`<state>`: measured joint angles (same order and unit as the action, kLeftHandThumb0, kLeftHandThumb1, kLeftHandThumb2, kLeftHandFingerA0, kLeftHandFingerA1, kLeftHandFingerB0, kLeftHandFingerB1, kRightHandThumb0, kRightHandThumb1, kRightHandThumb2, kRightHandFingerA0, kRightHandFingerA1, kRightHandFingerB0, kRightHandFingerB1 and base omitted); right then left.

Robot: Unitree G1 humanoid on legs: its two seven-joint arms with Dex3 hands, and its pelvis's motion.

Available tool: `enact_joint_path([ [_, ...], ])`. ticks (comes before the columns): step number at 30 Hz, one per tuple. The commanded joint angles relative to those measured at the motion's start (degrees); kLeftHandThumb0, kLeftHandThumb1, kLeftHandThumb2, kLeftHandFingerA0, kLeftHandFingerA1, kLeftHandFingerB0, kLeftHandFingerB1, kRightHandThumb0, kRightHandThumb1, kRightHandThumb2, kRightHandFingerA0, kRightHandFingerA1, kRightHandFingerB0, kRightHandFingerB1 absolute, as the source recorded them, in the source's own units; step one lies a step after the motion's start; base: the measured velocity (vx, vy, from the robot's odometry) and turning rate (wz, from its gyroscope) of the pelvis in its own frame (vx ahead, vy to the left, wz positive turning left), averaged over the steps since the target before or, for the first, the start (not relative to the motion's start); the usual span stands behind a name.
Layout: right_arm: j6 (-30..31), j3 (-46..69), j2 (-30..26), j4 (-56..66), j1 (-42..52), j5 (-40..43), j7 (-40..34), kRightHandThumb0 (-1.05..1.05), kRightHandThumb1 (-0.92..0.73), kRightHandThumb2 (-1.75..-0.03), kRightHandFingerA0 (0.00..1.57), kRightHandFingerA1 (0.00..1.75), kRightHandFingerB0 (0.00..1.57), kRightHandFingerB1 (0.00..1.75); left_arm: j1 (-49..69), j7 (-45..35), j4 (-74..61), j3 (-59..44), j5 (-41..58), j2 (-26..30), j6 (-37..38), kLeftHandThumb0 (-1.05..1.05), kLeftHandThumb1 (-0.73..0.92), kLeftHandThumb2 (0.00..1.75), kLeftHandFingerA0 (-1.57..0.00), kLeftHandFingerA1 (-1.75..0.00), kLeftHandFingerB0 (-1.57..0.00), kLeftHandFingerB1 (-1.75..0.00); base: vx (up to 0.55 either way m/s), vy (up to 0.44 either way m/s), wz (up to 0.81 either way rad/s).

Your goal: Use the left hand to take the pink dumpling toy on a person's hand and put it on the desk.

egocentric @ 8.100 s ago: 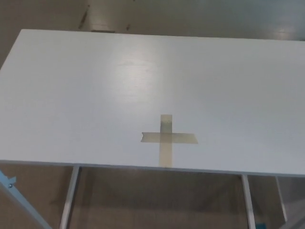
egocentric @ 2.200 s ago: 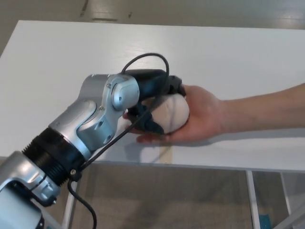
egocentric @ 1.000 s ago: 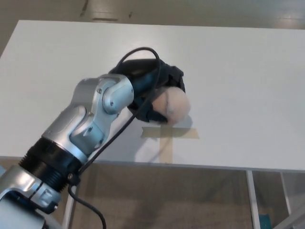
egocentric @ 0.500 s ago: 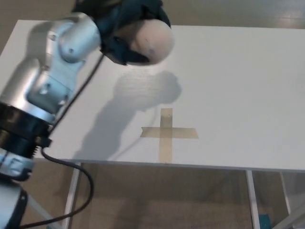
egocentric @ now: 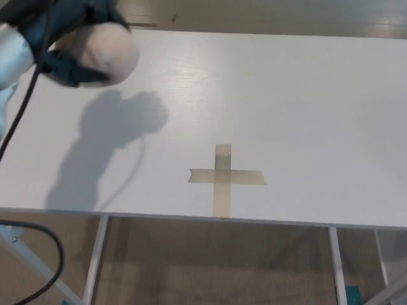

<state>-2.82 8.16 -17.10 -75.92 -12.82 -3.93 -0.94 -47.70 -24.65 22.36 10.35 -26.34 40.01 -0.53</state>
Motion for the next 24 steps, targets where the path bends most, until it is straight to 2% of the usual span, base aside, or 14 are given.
enact_joint_path([
  [1,0.0,-0.2,-0.4,-0.1,0.8,-0.3,0.1,-0.25,-0.69,-0.61,0.58,0.44,0.47,0.40,2.3,3.5,6.3,0.2,-0.9,1.8,5.8,-0.28,0.77,0.64,-0.70,-1.35,-0.84,-0.62,0.00,0.000,0.00],
  [2,-0.1,-0.1,-0.4,-0.1,1.0,-0.2,0.0,-0.25,-0.69,-0.61,0.58,0.44,0.48,0.40,3.1,4.4,7.9,0.5,-1.6,2.0,5.9,-0.29,0.77,0.64,-0.73,-1.32,-0.82,-0.54,0.00,0.000,0.00],
  [5,0.1,-0.1,-0.3,0.0,1.0,-0.2,0.1,-0.25,-0.70,-0.61,0.58,0.44,0.47,0.40,4.2,6.6,12.5,1.6,-2.7,2.1,7.1,-0.28,0.77,0.63,-0.78,-1.22,-0.76,-0.49,0.00,0.000,0.00],
  [6,0.1,-0.1,-0.3,0.0,1.0,-0.1,0.1,-0.25,-0.70,-0.61,0.58,0.44,0.48,0.40,4.5,6.8,13.4,1.9,-2.8,2.0,7.4,-0.28,0.78,0.63,-0.87,-1.04,-0.71,-0.46,0.00,0.000,0.00],
  [8,0.1,0.0,-0.2,0.0,0.9,-0.1,0.0,-0.25,-0.70,-0.61,0.58,0.44,0.47,0.40,4.9,7.1,14.5,2.6,-3.2,2.0,7.8,-0.28,0.78,0.63,-0.90,-0.97,-0.72,-0.47,0.00,0.000,0.00],
  [12,0.2,0.0,-0.3,-0.1,0.9,-0.1,0.1,-0.25,-0.70,-0.61,0.59,0.44,0.48,0.40,5.6,8.3,15.8,3.6,-3.7,1.7,8.9,-0.26,0.78,0.63,-0.90,-0.97,-0.74,-0.48,0.00,0.000,0.00],
  [15,-0.1,-0.3,-0.2,0.0,0.9,-0.3,0.0,-0.25,-0.70,-0.61,0.58,0.44,0.49,0.41,6.7,11.0,17.8,6.5,-6.5,1.0,9.5,-0.25,0.78,0.64,-0.78,-1.28,-0.82,-0.54,0.00,0.000,0.00],
  [21,0.3,0.1,0.0,0.0,0.7,0.2,0.0,-0.25,-0.70,-0.61,0.58,0.43,0.49,0.41,7.8,12.9,19.9,9.0,-7.4,-0.6,9.7,-0.28,0.78,0.64,-0.73,-1.34,-0.76,-0.49,0.00,0.000,0.00],
  [22,0.2,0.1,0.0,0.0,0.7,0.2,0.1,-0.26,-0.70,-0.61,0.57,0.43,0.50,0.41,8.0,13.0,20.1,9.3,-7.4,-0.9,9.5,-0.29,0.73,0.63,-0.77,-1.24,-0.73,-0.45,0.00,0.000,0.00],
  [23,0.2,0.3,0.0,0.0,0.7,0.4,0.2,-0.25,-0.70,-0.61,0.57,0.43,0.50,0.41,8.4,13.0,19.9,9.5,-7.3,-1.2,9.3,-0.28,0.77,0.64,-0.70,-1.34,-0.67,-0.45,0.00,0.000,0.00],
  [24,0.2,0.6,0.0,0.1,0.7,0.6,0.3,-0.25,-0.70,-0.61,0.57,0.43,0.52,0.42,9.2,13.5,19.4,9.6,-7.2,-1.7,9.3,-0.29,0.78,0.64,-0.69,-1.32,-0.70,-0.46,0.00,0.000,0.00],
])
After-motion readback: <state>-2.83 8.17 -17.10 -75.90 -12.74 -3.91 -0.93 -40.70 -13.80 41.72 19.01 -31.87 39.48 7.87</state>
